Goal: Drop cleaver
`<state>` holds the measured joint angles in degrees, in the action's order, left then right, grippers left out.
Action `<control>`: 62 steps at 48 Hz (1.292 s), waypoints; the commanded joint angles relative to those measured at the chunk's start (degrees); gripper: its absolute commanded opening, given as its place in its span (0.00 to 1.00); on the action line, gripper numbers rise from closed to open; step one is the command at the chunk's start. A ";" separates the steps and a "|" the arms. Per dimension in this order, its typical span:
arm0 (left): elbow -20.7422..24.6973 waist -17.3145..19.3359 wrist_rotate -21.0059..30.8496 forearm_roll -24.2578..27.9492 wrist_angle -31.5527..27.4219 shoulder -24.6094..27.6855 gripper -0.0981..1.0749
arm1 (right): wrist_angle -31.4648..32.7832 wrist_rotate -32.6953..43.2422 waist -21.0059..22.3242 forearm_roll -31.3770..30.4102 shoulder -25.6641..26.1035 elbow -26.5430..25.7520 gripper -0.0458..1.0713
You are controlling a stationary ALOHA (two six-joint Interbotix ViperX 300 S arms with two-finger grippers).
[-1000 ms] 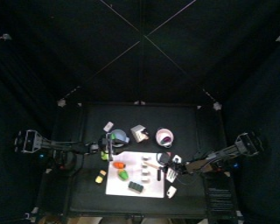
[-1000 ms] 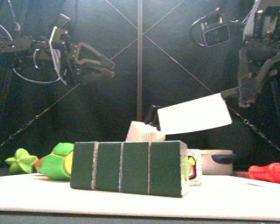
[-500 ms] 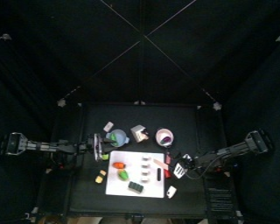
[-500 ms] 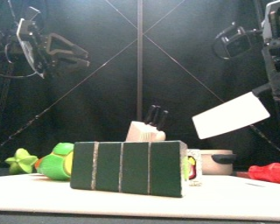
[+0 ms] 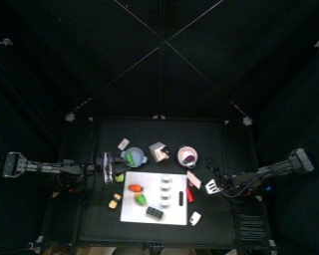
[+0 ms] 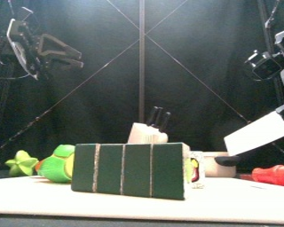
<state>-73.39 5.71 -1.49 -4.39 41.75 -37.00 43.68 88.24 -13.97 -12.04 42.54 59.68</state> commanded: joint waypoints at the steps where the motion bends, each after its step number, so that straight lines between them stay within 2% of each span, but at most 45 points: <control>1: 0.62 0.00 0.09 0.09 -0.53 -0.09 0.73 | 0.18 6.06 -0.62 -2.99 -1.32 -0.26 0.37; 7: 0.62 -0.09 0.09 0.00 -1.76 0.00 0.73 | 4.04 13.62 -3.08 -9.14 -1.41 -0.44 0.37; 15: 0.62 -0.26 0.09 -0.53 -2.37 0.00 0.73 | 8.26 24.61 -8.09 -13.27 -2.72 -1.23 0.37; 24: 0.53 -0.35 0.00 -1.32 -2.55 0.00 0.73 | 8.53 32.17 -14.59 -17.05 -5.01 -1.58 0.37; 32: 0.70 -0.26 0.00 -1.32 -2.55 0.00 0.73 | 5.27 33.40 -17.67 -19.42 -6.50 -2.29 0.37; 40: 0.70 -0.18 -0.09 -1.32 -2.55 -0.09 0.73 | -0.62 33.31 -16.88 -24.61 -8.53 -2.11 0.37; 49: 0.70 -0.09 -0.18 -1.32 -2.55 0.00 0.73 | -10.90 32.70 -11.69 -30.59 -11.43 -1.14 0.37; 55: 0.53 -0.09 -0.18 -1.32 -2.55 0.00 0.73 | -13.45 32.70 -7.91 -31.55 -12.30 0.00 0.39; 62: 0.53 0.00 -0.18 -1.32 -2.55 -0.09 0.73 | -15.21 32.70 -5.80 -31.46 -12.57 1.58 0.40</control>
<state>-73.48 5.45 -1.58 -5.71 39.02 -37.09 29.53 121.03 -20.65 -43.33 29.79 61.17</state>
